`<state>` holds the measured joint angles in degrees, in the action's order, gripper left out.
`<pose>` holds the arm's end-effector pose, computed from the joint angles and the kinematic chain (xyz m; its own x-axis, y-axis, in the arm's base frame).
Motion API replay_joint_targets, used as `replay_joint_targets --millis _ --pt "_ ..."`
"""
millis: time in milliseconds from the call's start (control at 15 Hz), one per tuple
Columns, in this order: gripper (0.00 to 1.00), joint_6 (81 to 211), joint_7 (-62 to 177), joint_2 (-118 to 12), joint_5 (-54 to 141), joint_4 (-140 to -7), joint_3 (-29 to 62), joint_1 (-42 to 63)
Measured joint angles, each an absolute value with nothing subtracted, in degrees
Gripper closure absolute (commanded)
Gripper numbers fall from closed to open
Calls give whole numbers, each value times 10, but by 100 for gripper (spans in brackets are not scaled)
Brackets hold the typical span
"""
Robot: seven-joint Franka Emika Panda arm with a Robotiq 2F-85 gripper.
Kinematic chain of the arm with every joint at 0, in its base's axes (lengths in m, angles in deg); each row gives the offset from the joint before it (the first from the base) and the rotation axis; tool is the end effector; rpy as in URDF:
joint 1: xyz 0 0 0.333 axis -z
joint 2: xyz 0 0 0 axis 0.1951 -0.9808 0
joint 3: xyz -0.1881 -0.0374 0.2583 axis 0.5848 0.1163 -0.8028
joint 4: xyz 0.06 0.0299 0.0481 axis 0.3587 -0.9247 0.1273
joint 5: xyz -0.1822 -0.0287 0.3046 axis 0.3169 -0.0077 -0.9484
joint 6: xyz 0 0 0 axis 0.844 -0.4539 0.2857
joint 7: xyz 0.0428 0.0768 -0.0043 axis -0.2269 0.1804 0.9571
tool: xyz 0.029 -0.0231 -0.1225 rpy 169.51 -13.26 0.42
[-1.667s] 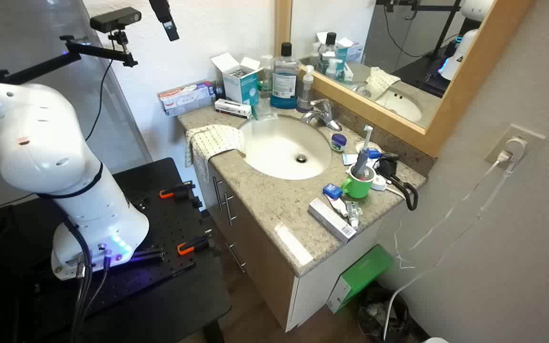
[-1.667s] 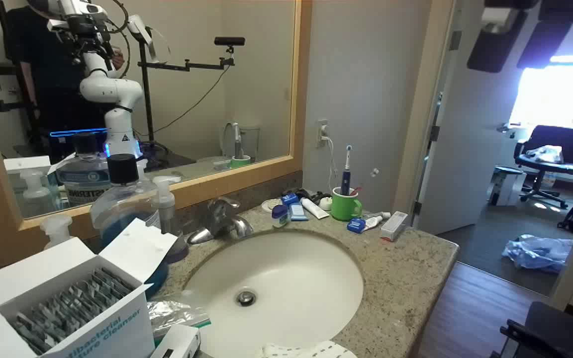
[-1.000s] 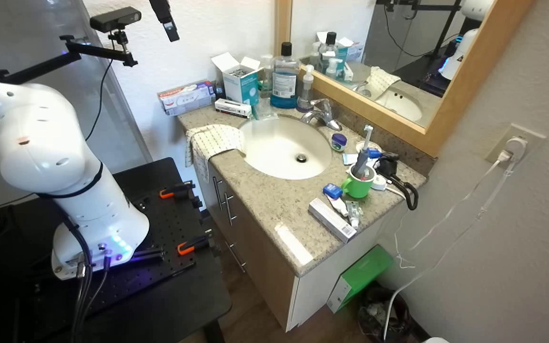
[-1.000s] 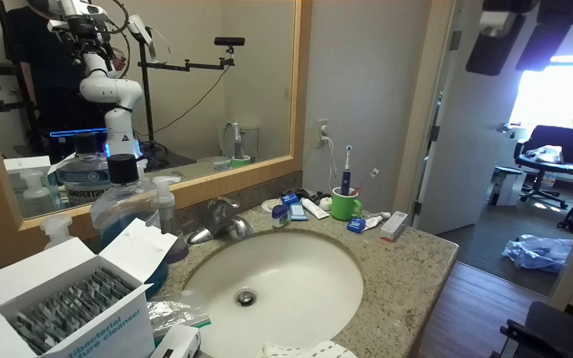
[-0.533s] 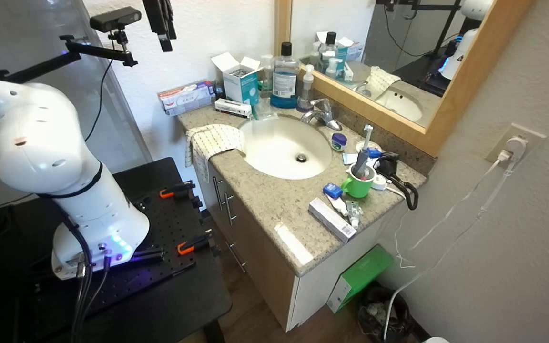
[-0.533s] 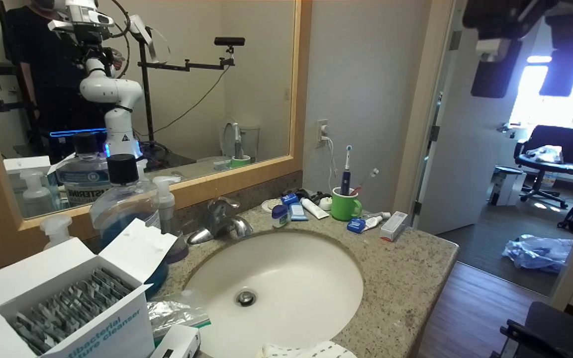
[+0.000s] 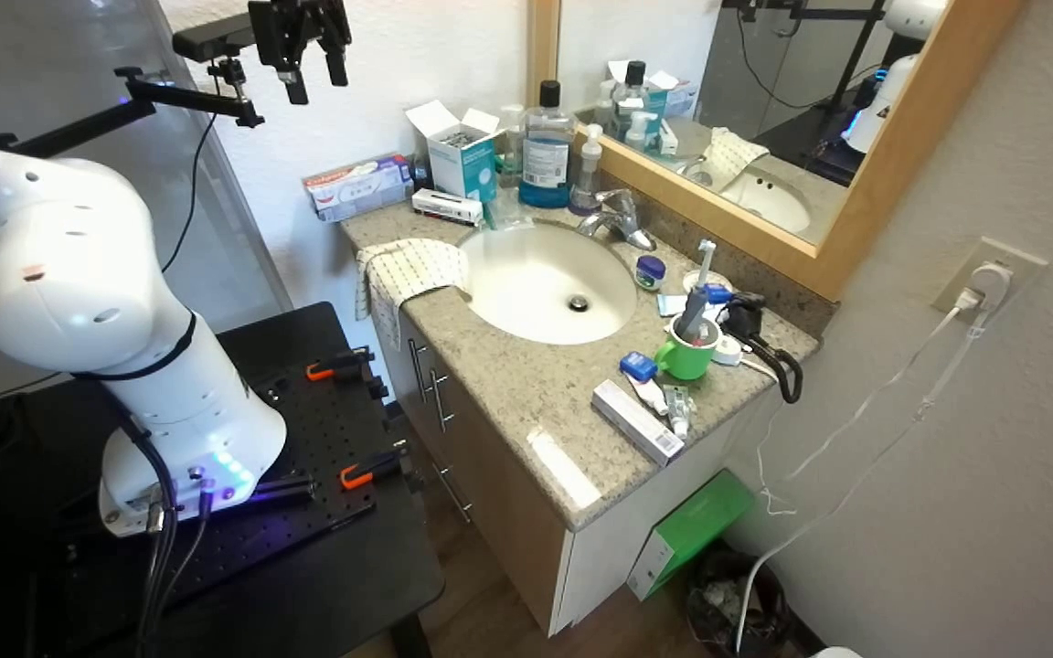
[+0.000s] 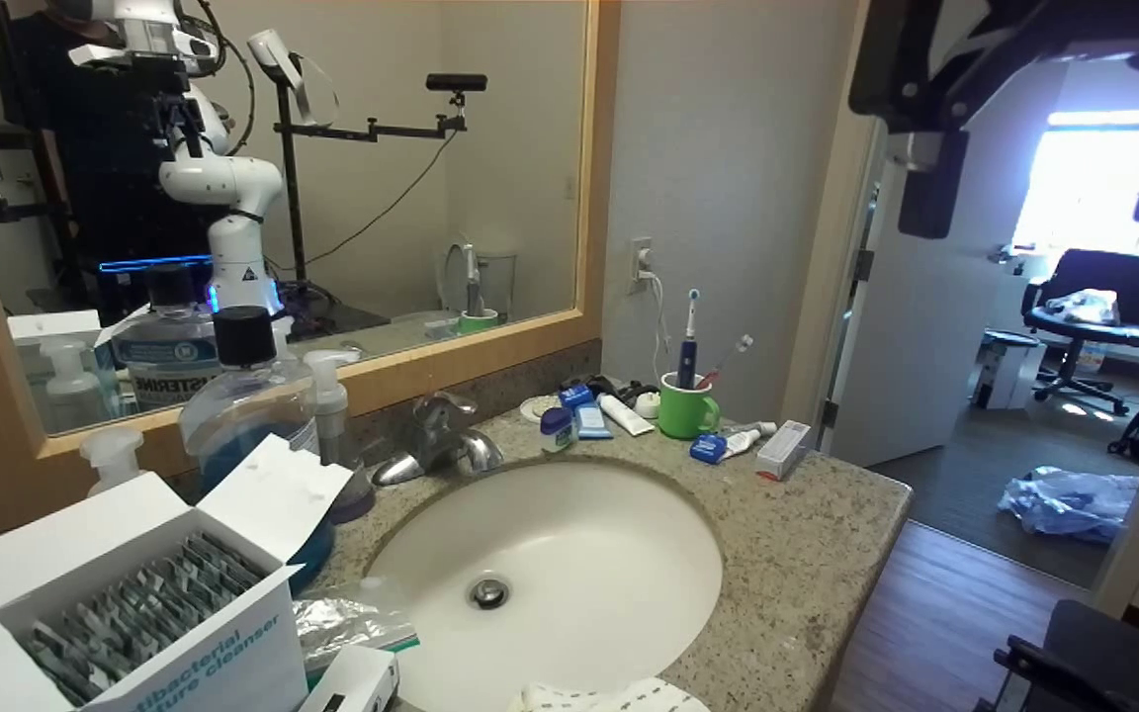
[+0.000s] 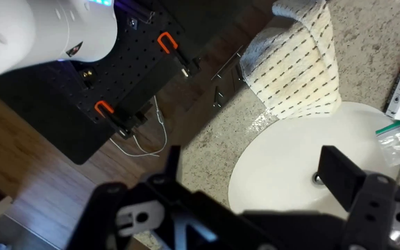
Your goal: Open the faucet
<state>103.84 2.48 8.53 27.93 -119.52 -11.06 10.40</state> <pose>0.2373 0.1658 0.5269 0.7298 -0.6830 0.0299 -0.6830 -0.7264 0.0763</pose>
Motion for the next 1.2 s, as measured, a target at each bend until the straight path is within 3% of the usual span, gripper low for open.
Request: replay_joint_targets --millis 800,1200 --pt "0 1033 -60 45 270 -1181 -120 94" --pt "0 1108 -184 -5 249 -1195 -135 91"
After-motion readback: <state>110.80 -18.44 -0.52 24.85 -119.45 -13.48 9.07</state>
